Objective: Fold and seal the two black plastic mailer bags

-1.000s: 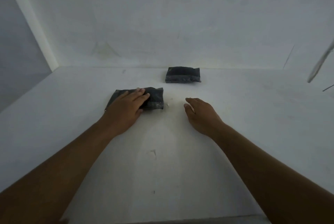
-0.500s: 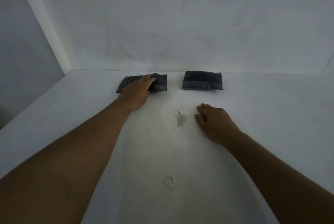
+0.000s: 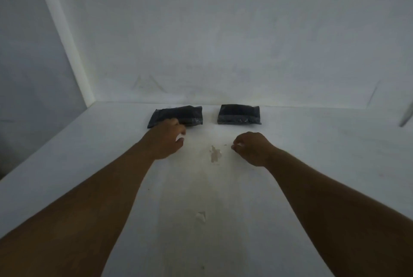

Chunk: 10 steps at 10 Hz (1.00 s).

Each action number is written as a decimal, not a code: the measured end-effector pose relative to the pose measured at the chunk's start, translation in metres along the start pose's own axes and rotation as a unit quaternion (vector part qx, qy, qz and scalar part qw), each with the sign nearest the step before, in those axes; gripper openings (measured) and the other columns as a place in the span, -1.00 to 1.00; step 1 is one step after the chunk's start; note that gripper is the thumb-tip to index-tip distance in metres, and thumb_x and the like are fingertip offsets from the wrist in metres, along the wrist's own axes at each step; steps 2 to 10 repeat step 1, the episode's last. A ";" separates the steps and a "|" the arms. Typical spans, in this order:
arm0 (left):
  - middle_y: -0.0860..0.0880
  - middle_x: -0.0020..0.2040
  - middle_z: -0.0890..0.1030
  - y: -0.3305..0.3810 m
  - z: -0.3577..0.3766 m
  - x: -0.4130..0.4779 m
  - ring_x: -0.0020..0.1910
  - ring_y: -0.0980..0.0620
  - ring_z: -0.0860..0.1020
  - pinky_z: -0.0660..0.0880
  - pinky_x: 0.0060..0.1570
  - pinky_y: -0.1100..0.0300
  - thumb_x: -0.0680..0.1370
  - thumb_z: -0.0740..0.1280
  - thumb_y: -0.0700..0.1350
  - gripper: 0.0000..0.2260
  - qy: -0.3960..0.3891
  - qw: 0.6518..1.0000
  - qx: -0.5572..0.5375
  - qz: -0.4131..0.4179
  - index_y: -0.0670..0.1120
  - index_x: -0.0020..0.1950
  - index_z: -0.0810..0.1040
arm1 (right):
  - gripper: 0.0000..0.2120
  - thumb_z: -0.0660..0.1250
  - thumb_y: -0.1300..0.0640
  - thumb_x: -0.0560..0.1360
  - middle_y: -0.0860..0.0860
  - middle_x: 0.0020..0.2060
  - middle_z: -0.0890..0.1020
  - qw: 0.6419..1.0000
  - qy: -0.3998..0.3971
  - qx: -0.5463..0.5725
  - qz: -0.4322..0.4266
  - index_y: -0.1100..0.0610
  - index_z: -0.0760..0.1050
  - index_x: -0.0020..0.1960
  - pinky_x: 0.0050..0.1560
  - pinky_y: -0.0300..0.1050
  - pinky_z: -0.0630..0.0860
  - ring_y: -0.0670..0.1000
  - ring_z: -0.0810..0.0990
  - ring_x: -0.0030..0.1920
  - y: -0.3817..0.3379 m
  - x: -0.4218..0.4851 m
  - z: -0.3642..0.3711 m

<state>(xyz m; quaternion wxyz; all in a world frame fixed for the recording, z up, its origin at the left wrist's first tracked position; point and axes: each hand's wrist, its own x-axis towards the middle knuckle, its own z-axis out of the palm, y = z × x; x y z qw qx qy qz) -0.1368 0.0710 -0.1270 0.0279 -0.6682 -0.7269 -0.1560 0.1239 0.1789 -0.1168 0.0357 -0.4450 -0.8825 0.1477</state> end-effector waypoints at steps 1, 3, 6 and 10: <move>-0.01 0.00 0.61 0.013 -0.020 -0.003 -0.03 0.01 0.57 0.52 0.11 0.05 0.58 0.32 0.05 -0.86 -0.133 0.989 0.045 -0.038 0.01 -0.09 0.56 | -0.77 0.29 0.05 0.60 0.10 -0.08 0.64 0.997 0.075 0.000 -0.012 0.20 0.59 -0.03 -0.06 -0.12 0.46 0.13 0.61 0.00 -0.004 -0.008 -0.021; -0.01 0.00 0.61 0.013 -0.020 -0.003 -0.03 0.01 0.57 0.52 0.11 0.05 0.58 0.32 0.05 -0.86 -0.133 0.989 0.045 -0.038 0.01 -0.09 0.56 | -0.77 0.29 0.05 0.60 0.10 -0.08 0.64 0.997 0.075 0.000 -0.012 0.20 0.59 -0.03 -0.06 -0.12 0.46 0.13 0.61 0.00 -0.004 -0.008 -0.021; -0.01 0.00 0.61 0.013 -0.020 -0.003 -0.03 0.01 0.57 0.52 0.11 0.05 0.58 0.32 0.05 -0.86 -0.133 0.989 0.045 -0.038 0.01 -0.09 0.56 | -0.77 0.29 0.05 0.60 0.10 -0.08 0.64 0.997 0.075 0.000 -0.012 0.20 0.59 -0.03 -0.06 -0.12 0.46 0.13 0.61 0.00 -0.004 -0.008 -0.021; -0.01 0.00 0.61 0.013 -0.020 -0.003 -0.03 0.01 0.57 0.52 0.11 0.05 0.58 0.32 0.05 -0.86 -0.133 0.989 0.045 -0.038 0.01 -0.09 0.56 | -0.77 0.29 0.05 0.60 0.10 -0.08 0.64 0.997 0.075 0.000 -0.012 0.20 0.59 -0.03 -0.06 -0.12 0.46 0.13 0.61 0.00 -0.004 -0.008 -0.021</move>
